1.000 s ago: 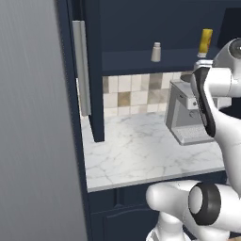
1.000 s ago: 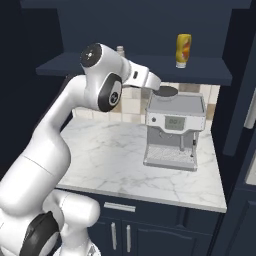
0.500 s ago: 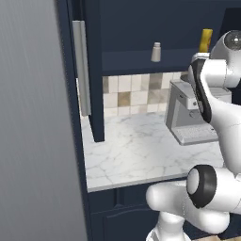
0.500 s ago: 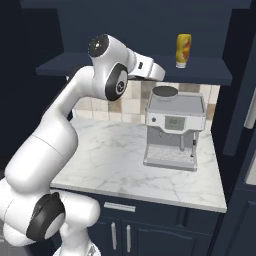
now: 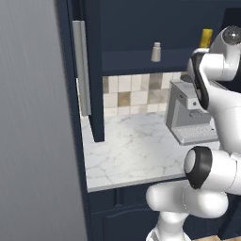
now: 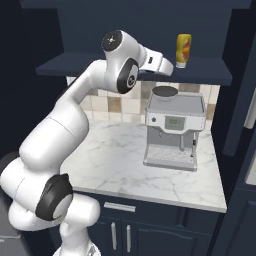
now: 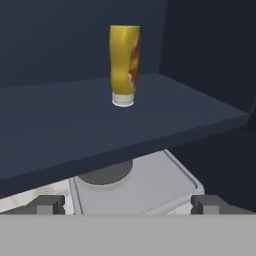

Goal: Move the shaker and mustard from the cabinet to the dining counter.

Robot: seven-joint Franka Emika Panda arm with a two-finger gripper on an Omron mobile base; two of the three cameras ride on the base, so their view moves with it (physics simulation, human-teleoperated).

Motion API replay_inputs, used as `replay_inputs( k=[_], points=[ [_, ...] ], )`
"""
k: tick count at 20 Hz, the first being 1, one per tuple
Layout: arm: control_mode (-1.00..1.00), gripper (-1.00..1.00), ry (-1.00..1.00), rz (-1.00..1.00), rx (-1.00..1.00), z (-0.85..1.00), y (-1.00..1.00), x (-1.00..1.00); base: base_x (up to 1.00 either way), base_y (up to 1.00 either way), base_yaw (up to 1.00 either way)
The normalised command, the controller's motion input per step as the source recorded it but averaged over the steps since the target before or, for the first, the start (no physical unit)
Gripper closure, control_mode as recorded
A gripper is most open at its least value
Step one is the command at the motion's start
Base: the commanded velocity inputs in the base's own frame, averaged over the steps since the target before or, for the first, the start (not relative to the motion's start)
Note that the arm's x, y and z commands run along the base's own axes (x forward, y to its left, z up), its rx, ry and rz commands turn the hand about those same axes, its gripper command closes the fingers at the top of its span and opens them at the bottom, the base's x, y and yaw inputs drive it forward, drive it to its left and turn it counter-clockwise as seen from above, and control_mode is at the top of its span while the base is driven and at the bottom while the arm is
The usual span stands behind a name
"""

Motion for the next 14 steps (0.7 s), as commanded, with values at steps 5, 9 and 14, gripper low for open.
replay_inputs(
  k=[5,9,14],
  points=[
    [-1.0,-1.0,-0.01,0.0,0.0,0.01,-0.04,0.41,0.0,0.0,0.0],
    [-1.0,-1.0,0.0,-0.02,0.0,0.03,-0.17,0.43,0.0,0.0,0.0],
    [-1.0,-1.0,0.0,-0.05,0.0,0.03,-0.19,0.38,0.0,0.0,0.0]
  ],
)
